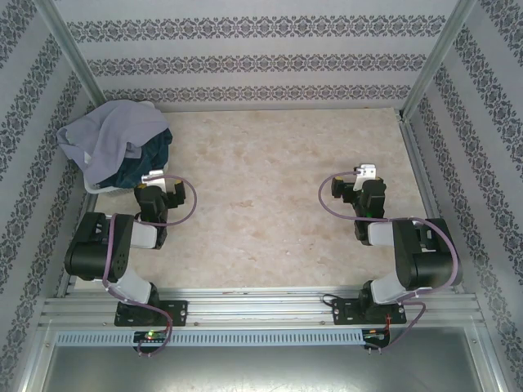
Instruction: Fold and stack the skirts
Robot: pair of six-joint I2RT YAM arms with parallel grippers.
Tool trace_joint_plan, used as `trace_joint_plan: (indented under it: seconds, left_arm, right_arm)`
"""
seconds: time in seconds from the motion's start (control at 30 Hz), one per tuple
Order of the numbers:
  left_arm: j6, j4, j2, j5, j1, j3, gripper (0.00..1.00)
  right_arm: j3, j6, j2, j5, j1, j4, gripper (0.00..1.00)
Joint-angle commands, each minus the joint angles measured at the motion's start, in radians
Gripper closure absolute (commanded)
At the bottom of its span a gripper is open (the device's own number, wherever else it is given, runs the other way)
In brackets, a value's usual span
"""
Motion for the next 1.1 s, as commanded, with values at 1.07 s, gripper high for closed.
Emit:
trace_joint_plan:
  seconds: [1.07]
  left_arm:
    - [-0.008,-0.030,-0.285,-0.085,-0.006,-0.088,0.00]
  right_arm:
    - [0.060,-0.011,-0.105,-0.051,0.006,-0.153,0.02]
